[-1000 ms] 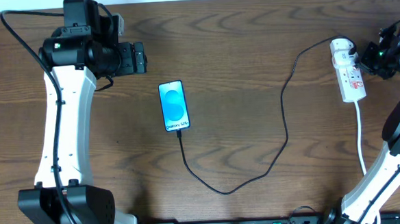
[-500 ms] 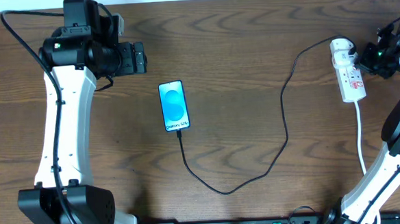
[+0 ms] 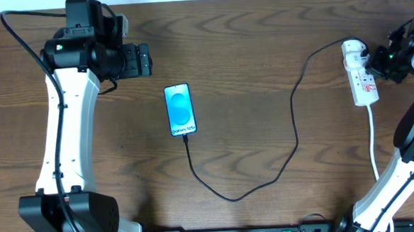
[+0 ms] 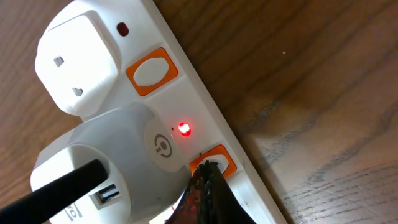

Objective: Plug charger to phone and switch on socket
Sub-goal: 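Lift the right gripper up off the power strip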

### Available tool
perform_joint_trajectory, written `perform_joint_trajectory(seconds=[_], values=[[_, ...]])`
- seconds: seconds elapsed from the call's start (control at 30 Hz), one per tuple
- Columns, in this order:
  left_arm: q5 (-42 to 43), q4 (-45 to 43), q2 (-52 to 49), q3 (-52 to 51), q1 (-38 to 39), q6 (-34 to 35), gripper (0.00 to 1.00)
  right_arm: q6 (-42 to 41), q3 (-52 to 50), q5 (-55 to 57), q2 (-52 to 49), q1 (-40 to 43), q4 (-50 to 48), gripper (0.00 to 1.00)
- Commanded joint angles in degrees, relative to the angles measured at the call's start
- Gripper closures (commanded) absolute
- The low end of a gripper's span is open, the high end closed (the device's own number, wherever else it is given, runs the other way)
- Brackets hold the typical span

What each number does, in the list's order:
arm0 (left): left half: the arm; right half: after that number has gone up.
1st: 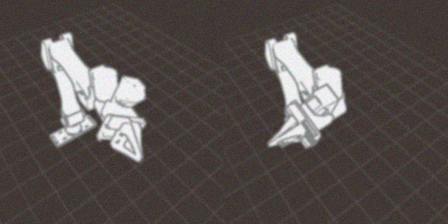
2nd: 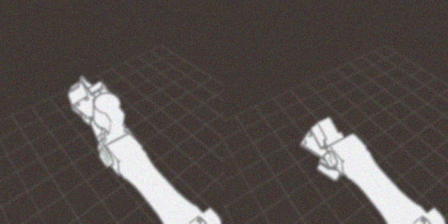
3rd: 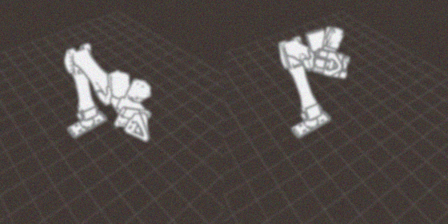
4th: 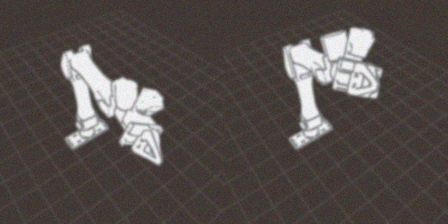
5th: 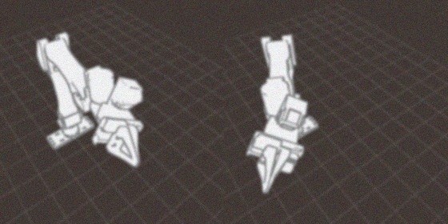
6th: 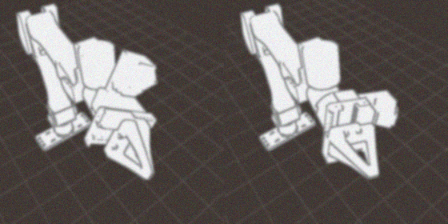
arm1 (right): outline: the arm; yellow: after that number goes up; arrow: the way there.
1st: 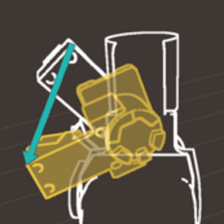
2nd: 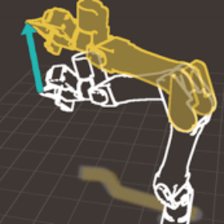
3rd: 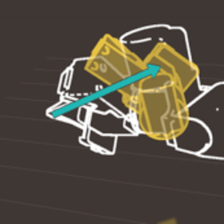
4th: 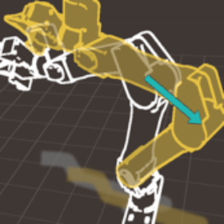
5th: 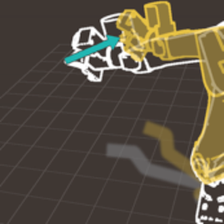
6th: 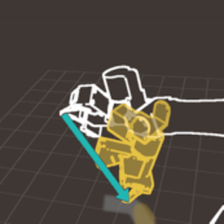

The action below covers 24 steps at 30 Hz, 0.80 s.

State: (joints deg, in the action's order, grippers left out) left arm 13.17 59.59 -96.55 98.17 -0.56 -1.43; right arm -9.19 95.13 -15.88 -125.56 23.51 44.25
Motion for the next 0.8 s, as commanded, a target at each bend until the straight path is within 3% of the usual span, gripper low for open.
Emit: perform_joint_trajectory(seconds=[0.0, 0.4, 0.77], values=[[-0.4, 0.1, 0.4, 0.6, -0.2, 0.2, 0.07, 0.0, -2.6, -9.5, -2.1, -7.1, 1.9, 0.99], [-0.4, 0.1, 0.4, 0.6, -0.2, 0.2, 0.07, 0.2, -0.4, -8.6, 0.2, -3.9, 0.2, 0.99], [-0.4, 0.1, 0.4, 0.6, -0.2, 0.2, 0.07, 4.9, 1.9, -13.8, 24.0, 1.4, 6.5, 0.98]])
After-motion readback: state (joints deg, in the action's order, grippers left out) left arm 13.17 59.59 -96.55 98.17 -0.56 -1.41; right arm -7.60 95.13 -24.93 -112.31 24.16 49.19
